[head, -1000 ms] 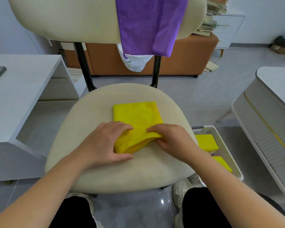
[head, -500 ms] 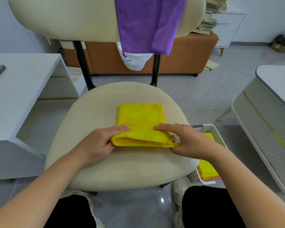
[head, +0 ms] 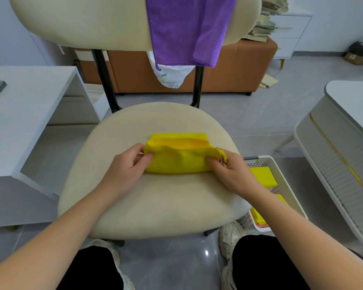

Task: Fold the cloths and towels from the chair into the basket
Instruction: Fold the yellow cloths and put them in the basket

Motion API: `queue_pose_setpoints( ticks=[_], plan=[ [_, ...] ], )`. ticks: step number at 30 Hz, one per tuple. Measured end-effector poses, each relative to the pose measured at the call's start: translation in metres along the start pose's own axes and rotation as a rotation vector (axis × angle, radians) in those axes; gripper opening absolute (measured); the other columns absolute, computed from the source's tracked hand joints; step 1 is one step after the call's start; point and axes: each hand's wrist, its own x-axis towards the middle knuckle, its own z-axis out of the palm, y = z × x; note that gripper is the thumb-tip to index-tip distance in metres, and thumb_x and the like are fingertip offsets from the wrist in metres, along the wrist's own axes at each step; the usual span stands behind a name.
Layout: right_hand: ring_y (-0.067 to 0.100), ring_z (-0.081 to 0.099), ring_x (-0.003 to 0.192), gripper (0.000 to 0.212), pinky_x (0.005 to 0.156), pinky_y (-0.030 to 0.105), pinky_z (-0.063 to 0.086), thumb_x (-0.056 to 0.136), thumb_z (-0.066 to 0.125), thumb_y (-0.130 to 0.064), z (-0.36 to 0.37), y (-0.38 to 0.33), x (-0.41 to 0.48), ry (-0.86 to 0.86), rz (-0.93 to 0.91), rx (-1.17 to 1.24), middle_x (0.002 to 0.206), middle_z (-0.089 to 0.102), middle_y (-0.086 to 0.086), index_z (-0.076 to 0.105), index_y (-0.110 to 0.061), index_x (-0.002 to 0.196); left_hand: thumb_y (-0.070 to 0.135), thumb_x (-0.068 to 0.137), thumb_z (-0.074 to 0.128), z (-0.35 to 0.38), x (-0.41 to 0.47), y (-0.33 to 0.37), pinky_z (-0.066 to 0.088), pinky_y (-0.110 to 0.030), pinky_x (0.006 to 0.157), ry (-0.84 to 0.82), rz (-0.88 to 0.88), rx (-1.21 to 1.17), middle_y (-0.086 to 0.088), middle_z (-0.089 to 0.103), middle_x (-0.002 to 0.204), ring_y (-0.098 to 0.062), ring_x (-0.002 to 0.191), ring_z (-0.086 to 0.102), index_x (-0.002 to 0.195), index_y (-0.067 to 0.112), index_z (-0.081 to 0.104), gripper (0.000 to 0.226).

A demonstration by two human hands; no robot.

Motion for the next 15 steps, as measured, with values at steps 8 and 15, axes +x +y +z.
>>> queue_pose_setpoints(
  ticks=[8, 15],
  plan=[
    [0.023, 0.037, 0.063, 0.036, 0.052, 0.034, 0.022, 0.092, 0.045, -0.025, 0.021, -0.024, 0.041, 0.253, 0.373, -0.182, 0.057, 0.035, 0.0, 0.029, -0.015, 0.061, 0.031, 0.097, 0.037, 0.031, 0.032, 0.018, 0.031, -0.036, 0.058, 0.253, -0.304, 0.364, -0.009, 0.054, 0.075, -0.032, 0.078, 0.051, 0.073, 0.009, 0.042, 0.033],
    [0.032, 0.055, 0.088, 0.021, 0.067, 0.033, 0.035, 0.089, 0.048, -0.029, 0.029, -0.021, 0.053, 0.284, 0.418, -0.462, 0.089, 0.056, 0.004, 0.049, -0.017, 0.106, 0.025, 0.096, 0.04, 0.034, 0.046, 0.016, 0.035, -0.035, 0.061, 0.259, -0.386, 0.649, -0.015, 0.061, 0.096, -0.036, 0.084, 0.054, 0.102, 0.007, 0.049, 0.021]
  ],
)
